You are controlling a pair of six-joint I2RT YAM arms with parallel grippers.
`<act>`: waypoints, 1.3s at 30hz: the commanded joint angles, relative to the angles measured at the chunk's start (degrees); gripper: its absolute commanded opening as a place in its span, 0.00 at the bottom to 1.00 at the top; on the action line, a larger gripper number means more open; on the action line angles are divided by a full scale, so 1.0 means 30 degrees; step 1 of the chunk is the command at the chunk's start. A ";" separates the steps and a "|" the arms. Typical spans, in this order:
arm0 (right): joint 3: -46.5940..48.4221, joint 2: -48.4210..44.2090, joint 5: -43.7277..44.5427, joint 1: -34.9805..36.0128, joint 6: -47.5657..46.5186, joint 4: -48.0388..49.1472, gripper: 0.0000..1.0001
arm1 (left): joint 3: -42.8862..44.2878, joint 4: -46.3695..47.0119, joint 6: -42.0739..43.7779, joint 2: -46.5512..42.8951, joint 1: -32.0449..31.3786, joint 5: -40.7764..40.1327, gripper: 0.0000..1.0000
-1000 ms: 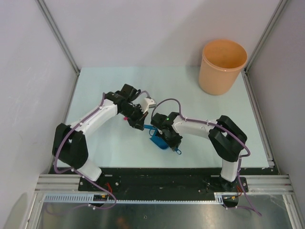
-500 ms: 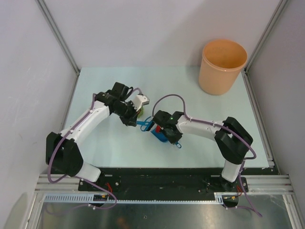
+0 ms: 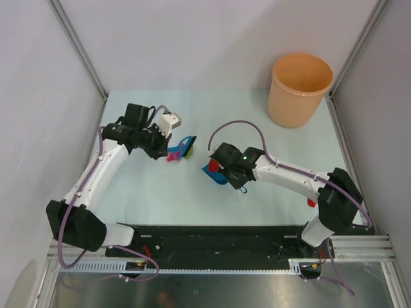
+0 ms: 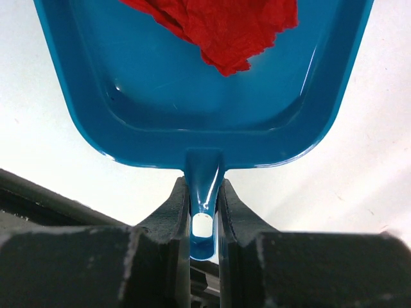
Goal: Sweep away the paper scraps from the table
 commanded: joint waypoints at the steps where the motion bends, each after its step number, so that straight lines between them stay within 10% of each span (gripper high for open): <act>1: 0.0843 -0.1364 0.0253 0.0062 -0.0426 -0.1495 0.00 | -0.0011 0.0535 -0.0168 -0.1119 0.0255 -0.1072 0.00; 10: 0.7108 -0.0811 0.1044 -0.4445 -0.2063 -0.5279 0.00 | -0.2472 0.1563 -0.0402 -0.1676 0.0285 -0.2367 0.00; 25: 2.0844 0.5342 0.4488 -1.4554 -0.7475 -0.2529 0.00 | -0.3703 0.1798 -0.0257 -0.2936 0.0285 -0.3216 0.00; 33: 1.6499 0.5321 1.2839 -1.4704 -1.9454 0.8149 0.00 | -0.3763 0.1769 -0.0227 -0.3054 0.0285 -0.3099 0.00; 39: 0.8672 0.3091 1.1630 -1.4499 -3.1472 2.1315 0.00 | -0.3821 0.1798 -0.0081 -0.3112 0.0285 -0.3158 0.00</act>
